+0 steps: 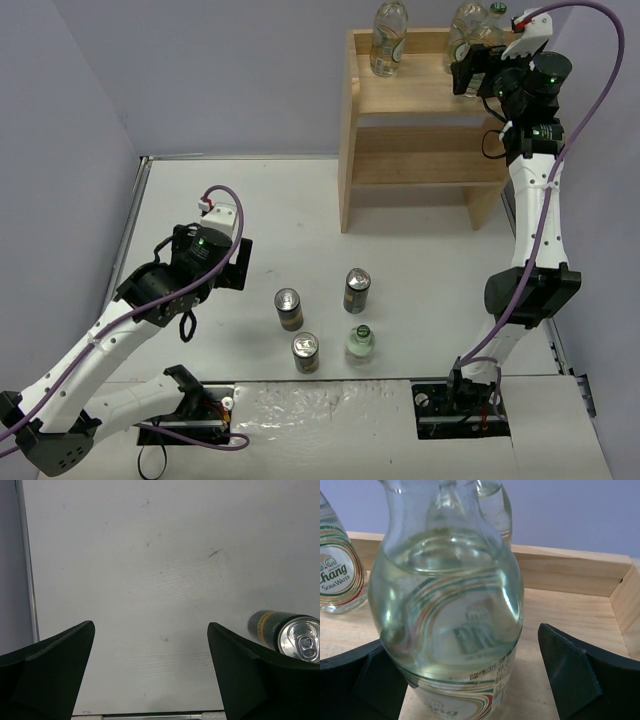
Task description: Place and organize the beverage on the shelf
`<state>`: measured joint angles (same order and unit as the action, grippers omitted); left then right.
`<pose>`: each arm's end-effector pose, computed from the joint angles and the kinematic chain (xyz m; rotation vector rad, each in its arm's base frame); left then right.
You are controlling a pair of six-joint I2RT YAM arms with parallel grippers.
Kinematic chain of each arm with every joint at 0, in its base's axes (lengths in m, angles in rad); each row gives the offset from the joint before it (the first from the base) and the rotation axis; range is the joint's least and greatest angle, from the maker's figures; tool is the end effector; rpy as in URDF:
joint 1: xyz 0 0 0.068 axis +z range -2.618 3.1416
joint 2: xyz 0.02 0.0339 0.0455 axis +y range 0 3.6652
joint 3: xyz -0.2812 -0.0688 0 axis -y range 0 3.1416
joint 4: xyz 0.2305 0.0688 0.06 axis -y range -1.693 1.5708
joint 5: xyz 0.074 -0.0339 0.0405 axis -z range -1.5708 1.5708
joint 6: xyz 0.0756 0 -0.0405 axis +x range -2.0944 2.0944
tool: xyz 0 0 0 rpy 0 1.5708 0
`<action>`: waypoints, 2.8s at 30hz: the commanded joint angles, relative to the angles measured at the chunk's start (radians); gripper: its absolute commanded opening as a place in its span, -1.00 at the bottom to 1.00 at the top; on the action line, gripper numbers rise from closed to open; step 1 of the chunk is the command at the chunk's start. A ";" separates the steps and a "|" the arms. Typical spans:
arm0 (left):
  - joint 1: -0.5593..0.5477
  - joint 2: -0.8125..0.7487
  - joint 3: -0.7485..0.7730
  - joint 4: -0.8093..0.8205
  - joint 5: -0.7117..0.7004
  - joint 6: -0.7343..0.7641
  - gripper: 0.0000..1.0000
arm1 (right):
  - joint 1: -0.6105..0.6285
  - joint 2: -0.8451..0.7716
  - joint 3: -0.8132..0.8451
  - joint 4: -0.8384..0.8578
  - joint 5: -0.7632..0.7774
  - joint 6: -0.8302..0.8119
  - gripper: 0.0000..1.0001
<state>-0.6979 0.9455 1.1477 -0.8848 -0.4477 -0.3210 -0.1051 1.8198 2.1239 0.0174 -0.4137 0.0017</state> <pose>0.1585 -0.0902 0.3569 0.1751 2.1695 -0.0720 0.4280 -0.0146 0.5576 -0.2914 1.2455 0.1693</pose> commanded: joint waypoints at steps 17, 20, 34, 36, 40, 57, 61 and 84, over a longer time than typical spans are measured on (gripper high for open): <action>0.014 0.019 0.092 0.027 0.076 -0.004 0.88 | -0.007 -0.304 -0.255 0.021 -0.033 0.070 1.00; 0.008 0.044 0.150 0.041 0.150 -0.012 0.88 | -0.008 -0.402 -0.349 -0.014 0.004 0.150 1.00; -0.596 0.332 0.322 0.076 0.130 -0.047 0.89 | 0.027 -0.945 -0.823 -0.195 -0.045 0.293 1.00; -0.646 0.370 0.299 0.125 0.144 -0.052 0.88 | 0.027 -0.979 -0.817 -0.263 -0.019 0.262 1.00; -0.722 0.479 0.276 0.201 0.112 -0.059 0.90 | 0.027 -1.011 -0.811 -0.307 0.004 0.238 1.00; -0.726 0.616 0.211 0.396 0.144 -0.056 -0.13 | 0.027 -1.014 -0.840 -0.303 -0.073 0.233 1.00; -0.727 0.635 0.213 0.377 0.144 -0.073 -0.35 | 0.027 -1.025 -0.840 -0.303 -0.079 0.230 1.00; -0.741 0.467 0.648 0.032 -0.109 -0.125 -0.95 | 0.053 -1.114 -0.998 0.116 -0.520 0.350 1.00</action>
<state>-1.4326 1.4990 1.6840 -0.8074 -0.4309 -0.4351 -0.0704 0.7078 1.0771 0.0212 -0.8284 0.3588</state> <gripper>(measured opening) 0.312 0.998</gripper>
